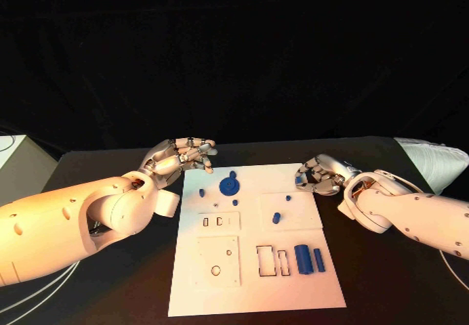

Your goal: Assemble the parts on the task board

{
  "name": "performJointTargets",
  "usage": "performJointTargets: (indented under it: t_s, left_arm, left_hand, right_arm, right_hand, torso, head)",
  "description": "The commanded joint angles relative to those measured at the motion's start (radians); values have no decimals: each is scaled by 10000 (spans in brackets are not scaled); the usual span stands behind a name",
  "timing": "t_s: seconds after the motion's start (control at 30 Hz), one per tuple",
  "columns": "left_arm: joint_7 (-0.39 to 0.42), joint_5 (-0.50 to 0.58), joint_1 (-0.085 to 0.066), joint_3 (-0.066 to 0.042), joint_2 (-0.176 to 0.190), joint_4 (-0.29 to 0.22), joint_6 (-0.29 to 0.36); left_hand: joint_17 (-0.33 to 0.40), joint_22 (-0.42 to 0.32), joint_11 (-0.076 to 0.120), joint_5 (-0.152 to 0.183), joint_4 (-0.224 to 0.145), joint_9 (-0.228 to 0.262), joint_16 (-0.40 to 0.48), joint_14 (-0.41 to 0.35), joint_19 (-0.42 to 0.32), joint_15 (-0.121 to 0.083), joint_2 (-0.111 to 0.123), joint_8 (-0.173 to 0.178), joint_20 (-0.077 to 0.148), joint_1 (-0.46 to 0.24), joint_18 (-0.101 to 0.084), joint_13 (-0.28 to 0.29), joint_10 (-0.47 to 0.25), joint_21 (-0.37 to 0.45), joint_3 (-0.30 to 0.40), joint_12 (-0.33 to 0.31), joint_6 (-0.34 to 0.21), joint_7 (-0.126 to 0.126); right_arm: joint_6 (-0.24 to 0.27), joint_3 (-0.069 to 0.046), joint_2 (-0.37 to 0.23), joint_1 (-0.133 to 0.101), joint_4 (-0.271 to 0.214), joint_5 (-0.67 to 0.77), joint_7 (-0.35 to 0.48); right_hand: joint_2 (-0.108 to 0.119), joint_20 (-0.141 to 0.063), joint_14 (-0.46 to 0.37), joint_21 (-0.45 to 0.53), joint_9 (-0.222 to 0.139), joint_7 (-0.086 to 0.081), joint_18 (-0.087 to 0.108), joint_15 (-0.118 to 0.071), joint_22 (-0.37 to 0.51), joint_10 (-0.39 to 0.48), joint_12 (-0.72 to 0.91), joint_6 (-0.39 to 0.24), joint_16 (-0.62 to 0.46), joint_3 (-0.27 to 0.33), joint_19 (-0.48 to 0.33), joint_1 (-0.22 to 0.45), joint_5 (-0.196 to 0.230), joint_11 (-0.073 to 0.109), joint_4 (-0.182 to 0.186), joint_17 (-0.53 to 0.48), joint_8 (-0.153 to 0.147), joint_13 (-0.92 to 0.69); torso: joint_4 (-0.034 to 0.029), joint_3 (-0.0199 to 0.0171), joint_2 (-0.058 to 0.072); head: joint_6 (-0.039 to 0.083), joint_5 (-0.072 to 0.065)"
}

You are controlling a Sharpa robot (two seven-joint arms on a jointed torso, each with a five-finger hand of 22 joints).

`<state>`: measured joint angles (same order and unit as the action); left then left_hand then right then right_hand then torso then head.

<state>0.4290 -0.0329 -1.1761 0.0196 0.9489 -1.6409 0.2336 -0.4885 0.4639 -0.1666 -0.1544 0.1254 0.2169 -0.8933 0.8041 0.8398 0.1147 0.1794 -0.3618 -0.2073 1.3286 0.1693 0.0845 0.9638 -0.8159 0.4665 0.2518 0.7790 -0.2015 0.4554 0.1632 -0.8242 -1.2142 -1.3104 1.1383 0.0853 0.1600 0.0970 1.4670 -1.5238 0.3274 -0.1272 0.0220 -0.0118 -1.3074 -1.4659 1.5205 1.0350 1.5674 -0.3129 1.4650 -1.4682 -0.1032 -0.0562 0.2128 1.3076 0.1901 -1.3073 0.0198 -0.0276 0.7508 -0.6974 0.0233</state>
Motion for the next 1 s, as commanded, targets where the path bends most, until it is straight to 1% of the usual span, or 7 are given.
performJointTargets:
  t_s: [0.03,0.17,0.5,0.63,0.77,0.9,1.0]
  left_arm:
    - [34,-13,-4,-6,-3,-25,-202]
    - [29,-13,-4,-6,0,-24,-197]
    - [26,-13,-4,-6,5,-25,-197]
    - [15,-13,-5,-6,11,-26,-185]
    - [12,-13,-5,-6,3,-11,-172]
    - [-3,-13,-5,-6,-36,48,-150]
    - [-22,-13,-4,-5,-88,125,-121]
  left_hand:
    - [8,8,-39,36,-37,7,-50,-77,-92,-21,-74,-33,2,-12,130,1,-24,-67,27,20,-52,-288]
    - [10,10,-42,39,-35,6,-53,-77,-95,-19,-73,-29,1,-17,130,0,-33,-71,25,20,-60,-294]
    - [10,10,-42,39,-35,6,-53,-77,-95,-19,-73,-29,1,-17,130,0,-33,-71,25,20,-60,-294]
    - [10,10,-42,39,-35,6,-53,-77,-95,-19,-73,-29,1,-17,130,0,-33,-71,25,20,-60,-294]
    - [18,17,-50,41,-29,3,-62,-78,-104,-14,-76,-22,-1,-27,128,-2,-53,-85,23,21,-78,-304]
    - [18,17,-50,41,-29,3,-62,-78,-104,-14,-76,-22,-1,-27,128,-2,-53,-85,23,21,-78,-304]
    - [21,20,-50,42,-25,3,-66,-77,-108,-13,-83,-23,-3,-31,128,1,-49,-92,25,28,-79,-304]
  right_arm:
    - [51,-1,9,7,7,18,95]
    - [137,-1,7,7,9,80,46]
    - [723,-3,-43,4,-208,259,-126]
    - [678,-9,-215,-165,-737,135,-525]
    - [690,-15,-343,-426,-1380,-9,-1016]
    - [843,-20,-370,-620,-2202,-8,-1615]
    - [949,-21,-228,-672,-2705,159,-2000]
  right_hand:
    - [-147,-103,1038,-38,75,72,-90,-127,-2265,-682,76,211,34,-180,772,-15,84,123,-55,2632,162,-2221]
    - [-203,-209,1038,-72,164,221,-102,-237,-2299,-704,90,406,34,-412,797,39,140,255,-186,2632,393,-2240]
    - [-157,-270,1038,-117,209,270,-116,-290,-2340,-728,113,428,34,-501,828,171,162,311,-242,2632,507,-2264]
    - [-104,-289,1038,-132,229,278,-121,-297,-2354,-735,116,388,34,-524,840,390,233,321,-199,2632,566,-2270]
    - [-72,-294,1038,-151,240,284,-127,-299,-2371,-747,128,380,34,-529,853,484,283,328,-182,2632,601,-2283]
    - [-53,-300,1038,-42,263,300,-95,-304,-2283,-778,163,402,34,-561,784,557,388,346,-194,2632,667,-2317]
    - [-56,-300,1038,-12,265,302,-86,-304,-2259,-766,147,402,34,-568,765,565,401,348,-195,2632,674,-2303]
  torso:
    - [-4,-3,-2]
    - [-1,-7,1]
    - [18,-10,-7]
    - [0,11,-21]
    - [16,23,-33]
    - [32,64,-82]
    - [50,100,-111]
  head:
    - [-10,4]
    - [-23,7]
    - [-6,33]
    - [-22,-34]
    - [-29,-25]
    - [-104,7]
    - [-148,70]
